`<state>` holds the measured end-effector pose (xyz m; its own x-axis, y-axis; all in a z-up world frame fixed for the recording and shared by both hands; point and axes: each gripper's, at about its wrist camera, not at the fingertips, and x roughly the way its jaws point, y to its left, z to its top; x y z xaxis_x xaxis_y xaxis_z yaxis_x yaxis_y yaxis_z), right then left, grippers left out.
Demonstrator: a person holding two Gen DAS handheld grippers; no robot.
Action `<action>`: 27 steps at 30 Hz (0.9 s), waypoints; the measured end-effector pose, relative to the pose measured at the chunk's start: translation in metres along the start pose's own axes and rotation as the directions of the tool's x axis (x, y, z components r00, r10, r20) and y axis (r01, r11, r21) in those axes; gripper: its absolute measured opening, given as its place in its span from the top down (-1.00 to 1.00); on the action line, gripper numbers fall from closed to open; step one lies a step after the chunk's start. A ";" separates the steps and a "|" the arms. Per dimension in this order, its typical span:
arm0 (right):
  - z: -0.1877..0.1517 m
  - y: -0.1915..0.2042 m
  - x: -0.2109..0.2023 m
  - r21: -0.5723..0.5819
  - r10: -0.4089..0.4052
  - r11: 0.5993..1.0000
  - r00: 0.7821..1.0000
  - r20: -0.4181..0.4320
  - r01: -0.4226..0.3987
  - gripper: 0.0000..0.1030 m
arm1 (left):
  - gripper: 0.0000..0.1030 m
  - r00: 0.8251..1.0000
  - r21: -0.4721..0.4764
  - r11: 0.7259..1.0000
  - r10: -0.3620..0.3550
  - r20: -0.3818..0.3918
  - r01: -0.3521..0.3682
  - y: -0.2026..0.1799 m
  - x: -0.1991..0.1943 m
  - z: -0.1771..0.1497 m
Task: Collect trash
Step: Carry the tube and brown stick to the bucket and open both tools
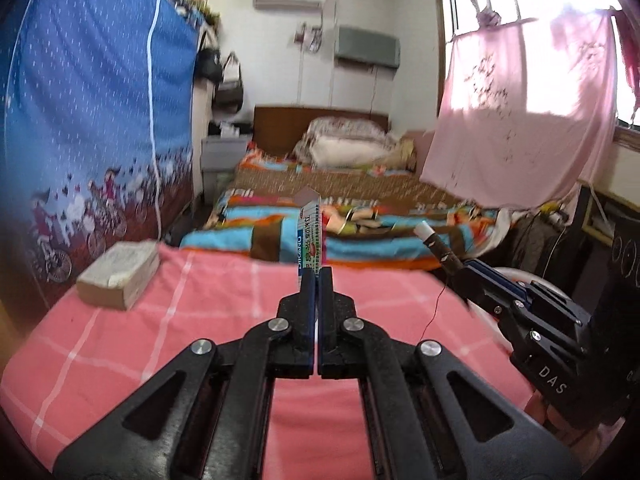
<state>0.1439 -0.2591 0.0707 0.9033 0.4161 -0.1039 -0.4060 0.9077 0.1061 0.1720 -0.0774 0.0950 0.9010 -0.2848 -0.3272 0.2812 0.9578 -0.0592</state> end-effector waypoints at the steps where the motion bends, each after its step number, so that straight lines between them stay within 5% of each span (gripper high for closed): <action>1: 0.003 -0.003 -0.007 0.000 -0.019 1.000 0.999 0.033 0.019 0.81 | 0.93 1.000 0.010 1.000 -0.007 0.028 0.007 -0.007 -0.003 0.003; 14: 0.022 -0.053 -0.066 0.060 -0.208 0.978 0.948 0.239 0.199 0.81 | 0.93 0.978 0.119 0.981 -0.165 0.127 0.150 -0.085 -0.001 0.023; 27: 0.019 -0.106 -0.097 0.155 -0.407 0.912 0.886 0.221 0.381 0.80 | 0.93 0.936 0.204 0.924 -0.344 0.079 0.322 -0.160 0.019 0.018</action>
<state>0.1022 -0.3963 0.0879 0.9965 -0.0129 0.0831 -0.0049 0.9777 0.2100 0.1504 -0.2369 0.1152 0.7727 -0.5987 -0.2111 0.6176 0.7858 0.0320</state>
